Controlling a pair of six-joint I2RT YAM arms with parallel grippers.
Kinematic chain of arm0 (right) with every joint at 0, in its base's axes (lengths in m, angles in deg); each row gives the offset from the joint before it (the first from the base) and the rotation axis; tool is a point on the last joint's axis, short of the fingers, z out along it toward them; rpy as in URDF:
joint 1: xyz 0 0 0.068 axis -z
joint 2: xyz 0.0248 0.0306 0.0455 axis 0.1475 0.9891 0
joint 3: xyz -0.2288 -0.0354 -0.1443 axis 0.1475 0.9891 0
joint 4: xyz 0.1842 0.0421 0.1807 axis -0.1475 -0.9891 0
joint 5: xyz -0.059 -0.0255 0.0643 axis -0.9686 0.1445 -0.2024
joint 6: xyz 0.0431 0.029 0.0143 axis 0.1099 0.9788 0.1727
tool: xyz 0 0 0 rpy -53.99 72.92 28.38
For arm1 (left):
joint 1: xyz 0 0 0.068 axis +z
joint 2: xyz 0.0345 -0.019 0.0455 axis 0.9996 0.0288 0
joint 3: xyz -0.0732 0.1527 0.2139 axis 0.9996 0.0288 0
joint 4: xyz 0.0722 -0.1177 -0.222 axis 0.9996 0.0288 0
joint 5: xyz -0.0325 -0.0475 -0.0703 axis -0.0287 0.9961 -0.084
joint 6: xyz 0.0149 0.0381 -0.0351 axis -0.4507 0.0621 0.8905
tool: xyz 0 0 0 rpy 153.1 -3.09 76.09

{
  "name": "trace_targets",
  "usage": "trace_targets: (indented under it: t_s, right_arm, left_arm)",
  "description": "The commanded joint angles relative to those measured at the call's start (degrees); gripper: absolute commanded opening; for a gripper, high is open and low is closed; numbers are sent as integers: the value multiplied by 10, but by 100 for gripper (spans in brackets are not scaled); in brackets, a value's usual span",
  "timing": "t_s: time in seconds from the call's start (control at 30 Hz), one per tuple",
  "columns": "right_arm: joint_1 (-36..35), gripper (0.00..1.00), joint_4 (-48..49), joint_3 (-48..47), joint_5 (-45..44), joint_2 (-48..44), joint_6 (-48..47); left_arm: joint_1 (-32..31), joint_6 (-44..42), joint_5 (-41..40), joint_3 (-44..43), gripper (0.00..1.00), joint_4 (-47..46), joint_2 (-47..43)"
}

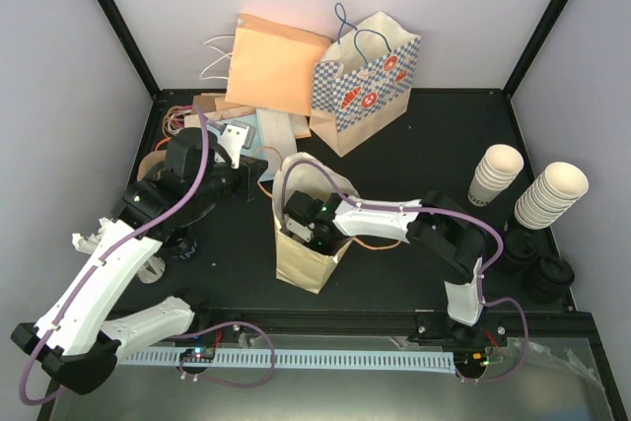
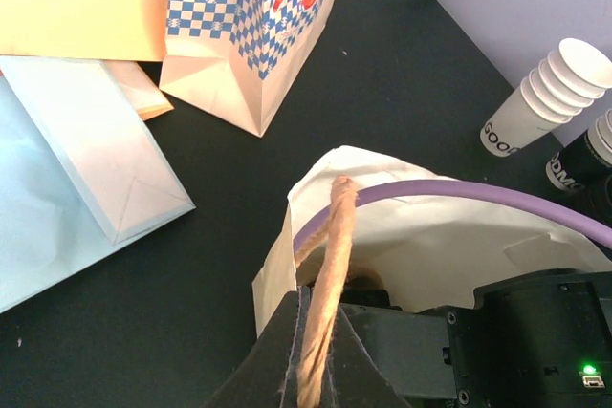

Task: Pack the takeout coffee

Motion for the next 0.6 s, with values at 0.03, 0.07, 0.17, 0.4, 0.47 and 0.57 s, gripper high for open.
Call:
trace_targets:
  t_s: [0.03, 0.07, 0.17, 0.4, 0.47, 0.57]
  right_arm:
    - [-3, 100, -29, -9, 7, 12, 0]
    - [-3, 100, -31, -12, 6, 10, 0]
    - [-3, 100, -47, -22, 0, -2, 1]
    - [-2, 100, -91, -57, -10, -32, 0]
    - [-3, 100, -106, -68, -14, -37, 0]
    - [-3, 100, -124, -82, -24, -43, -2]
  left_arm:
    - [5, -4, 12, 2, 2, -11, -8]
    - [5, -4, 12, 2, 2, -11, -8]
    - [5, -5, 11, 4, 2, -10, -9]
    - [5, -6, 10, 8, 1, -10, -10]
    - [5, -7, 10, 9, 1, -11, -11]
    - [5, -8, 11, 10, 2, -12, -11]
